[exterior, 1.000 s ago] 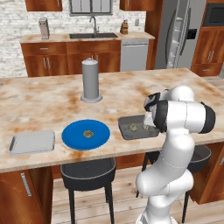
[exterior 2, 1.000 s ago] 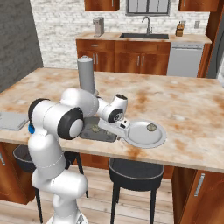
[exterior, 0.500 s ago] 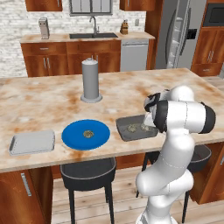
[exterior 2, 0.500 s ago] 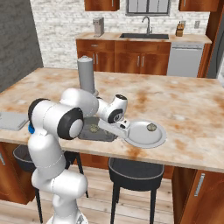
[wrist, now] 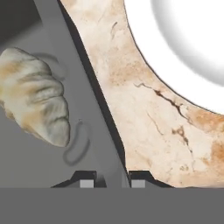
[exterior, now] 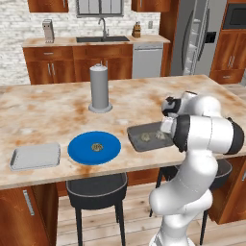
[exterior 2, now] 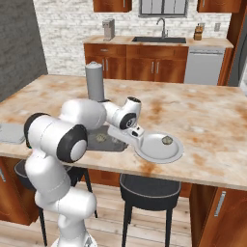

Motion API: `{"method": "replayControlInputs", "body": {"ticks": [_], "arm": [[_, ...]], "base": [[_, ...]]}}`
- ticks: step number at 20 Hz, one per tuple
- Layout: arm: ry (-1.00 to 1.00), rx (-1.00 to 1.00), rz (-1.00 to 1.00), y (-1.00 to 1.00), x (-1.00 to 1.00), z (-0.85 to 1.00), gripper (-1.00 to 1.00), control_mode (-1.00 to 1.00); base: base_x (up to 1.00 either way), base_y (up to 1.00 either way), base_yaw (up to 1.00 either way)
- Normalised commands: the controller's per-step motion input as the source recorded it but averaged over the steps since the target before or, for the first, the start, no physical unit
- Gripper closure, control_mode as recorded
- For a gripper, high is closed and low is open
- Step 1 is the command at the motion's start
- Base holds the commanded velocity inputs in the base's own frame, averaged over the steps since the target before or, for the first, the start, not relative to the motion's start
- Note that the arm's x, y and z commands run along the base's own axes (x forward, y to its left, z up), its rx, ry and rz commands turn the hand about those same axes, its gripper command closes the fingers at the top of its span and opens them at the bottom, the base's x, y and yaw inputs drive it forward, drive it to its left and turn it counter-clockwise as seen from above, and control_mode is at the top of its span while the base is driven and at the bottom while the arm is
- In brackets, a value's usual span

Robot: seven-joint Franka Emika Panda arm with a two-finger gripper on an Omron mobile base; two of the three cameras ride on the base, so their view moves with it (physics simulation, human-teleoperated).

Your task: Place two dumplings into each of the tupperware containers and then place the containers in the fridge.

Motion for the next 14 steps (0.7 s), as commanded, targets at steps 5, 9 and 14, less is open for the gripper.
{"method": "replayControlInputs", "body": {"ticks": [5, 9, 14], "arm": [[0.12, 0.00, -0.27, 0.00, -0.63, 0.52, 1.00, -1.00], [0.10, 0.00, -0.39, 0.00, -1.00, 0.52, 1.00, -1.00], [0.11, -0.01, -0.43, 0.01, -0.86, 0.58, 1.00, -1.00]], "base": [[0.00, 0.00, 0.00], [0.00, 0.00, 0.00], [0.00, 0.00, 0.00]]}}
